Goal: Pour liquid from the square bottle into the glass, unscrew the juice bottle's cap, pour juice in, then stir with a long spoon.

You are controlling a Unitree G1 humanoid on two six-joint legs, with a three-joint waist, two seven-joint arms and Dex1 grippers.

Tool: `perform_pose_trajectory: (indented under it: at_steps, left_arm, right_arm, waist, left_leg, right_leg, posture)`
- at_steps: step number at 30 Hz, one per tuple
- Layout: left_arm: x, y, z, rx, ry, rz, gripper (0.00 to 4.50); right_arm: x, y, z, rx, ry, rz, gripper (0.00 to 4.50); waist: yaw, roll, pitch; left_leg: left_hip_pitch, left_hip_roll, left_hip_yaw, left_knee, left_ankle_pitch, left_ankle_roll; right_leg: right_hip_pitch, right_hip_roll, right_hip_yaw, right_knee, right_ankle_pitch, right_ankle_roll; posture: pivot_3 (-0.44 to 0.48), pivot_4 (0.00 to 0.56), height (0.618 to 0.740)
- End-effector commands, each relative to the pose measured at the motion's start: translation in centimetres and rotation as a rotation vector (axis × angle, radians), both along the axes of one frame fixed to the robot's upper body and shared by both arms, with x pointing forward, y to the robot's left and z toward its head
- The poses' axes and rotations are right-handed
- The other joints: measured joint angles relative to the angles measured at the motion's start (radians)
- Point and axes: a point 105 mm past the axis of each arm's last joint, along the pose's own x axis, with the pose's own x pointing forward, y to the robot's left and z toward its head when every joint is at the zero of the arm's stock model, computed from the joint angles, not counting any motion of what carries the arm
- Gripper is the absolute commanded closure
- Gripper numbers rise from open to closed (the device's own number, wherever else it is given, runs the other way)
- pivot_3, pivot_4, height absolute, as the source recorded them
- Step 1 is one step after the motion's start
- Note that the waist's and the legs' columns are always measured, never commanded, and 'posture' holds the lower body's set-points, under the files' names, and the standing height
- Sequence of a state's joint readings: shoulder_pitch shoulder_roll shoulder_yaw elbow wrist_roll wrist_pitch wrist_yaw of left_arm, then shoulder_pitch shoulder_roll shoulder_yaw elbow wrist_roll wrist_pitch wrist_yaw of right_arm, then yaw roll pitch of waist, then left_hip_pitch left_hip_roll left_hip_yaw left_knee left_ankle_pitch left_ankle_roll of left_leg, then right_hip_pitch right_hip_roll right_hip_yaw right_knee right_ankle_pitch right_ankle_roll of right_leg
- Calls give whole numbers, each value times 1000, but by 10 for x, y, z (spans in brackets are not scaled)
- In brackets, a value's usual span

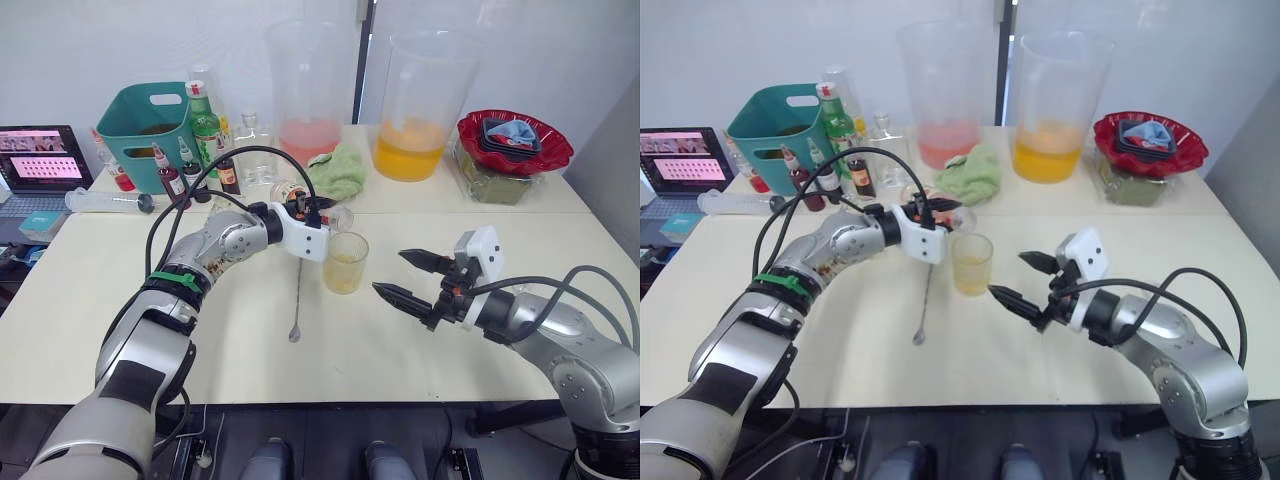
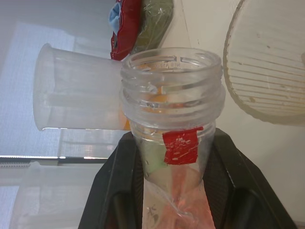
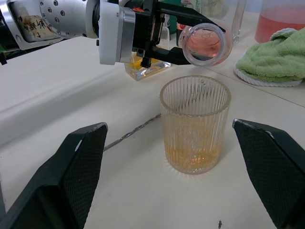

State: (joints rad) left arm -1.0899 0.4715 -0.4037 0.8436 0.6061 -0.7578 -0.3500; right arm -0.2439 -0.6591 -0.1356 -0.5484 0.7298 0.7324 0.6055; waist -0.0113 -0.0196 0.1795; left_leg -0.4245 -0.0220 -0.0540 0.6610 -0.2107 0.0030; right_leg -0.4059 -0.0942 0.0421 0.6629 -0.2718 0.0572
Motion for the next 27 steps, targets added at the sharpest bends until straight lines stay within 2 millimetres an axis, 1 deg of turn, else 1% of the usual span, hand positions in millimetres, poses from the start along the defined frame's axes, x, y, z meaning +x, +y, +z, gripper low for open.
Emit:
perform_pose_trajectory:
  at_steps: [1,8,14,22,27]
  left_arm:
    - [-2,-4,25,-8,-108,-23,3245]
    - [2,-2,29,2,-165,0,3245]
    - [0,-3,31,15,-232,-15,3245]
    - [0,-4,29,62,-280,-19,3245]
    - [1,-4,35,77,-336,-16,3245]
  right_arm:
    - [-4,-1,9,-2,-40,-5,57]
    - [-4,1,9,6,-45,-5,57]
    - [-5,3,8,16,-47,-3,57]
    - [-3,2,7,27,-46,-14,57]
    - [-1,1,6,32,-44,-18,57]
  waist:
    - [-1,0,0]
    - [0,0,0]
    - [-1,0,0]
    - [0,0,0]
    - [0,0,0]
  left_leg:
    - [0,0,0,0,0,0]
    - [0,0,0,0,0,0]
    - [0,0,0,0,0,0]
    - [0,0,0,0,0,0]
    - [0,0,0,0,0,0]
  right_leg:
    - [0,0,0,0,0,0]
    - [0,0,0,0,0,0]
    - [0,0,0,0,0,0]
    - [0,0,0,1,0,0]
    - [0,0,0,1,0,0]
  posture:
    - [0,150,740]
    - [0,150,740]
    - [0,150,740]
    - [0,150,740]
    - [0,150,740]
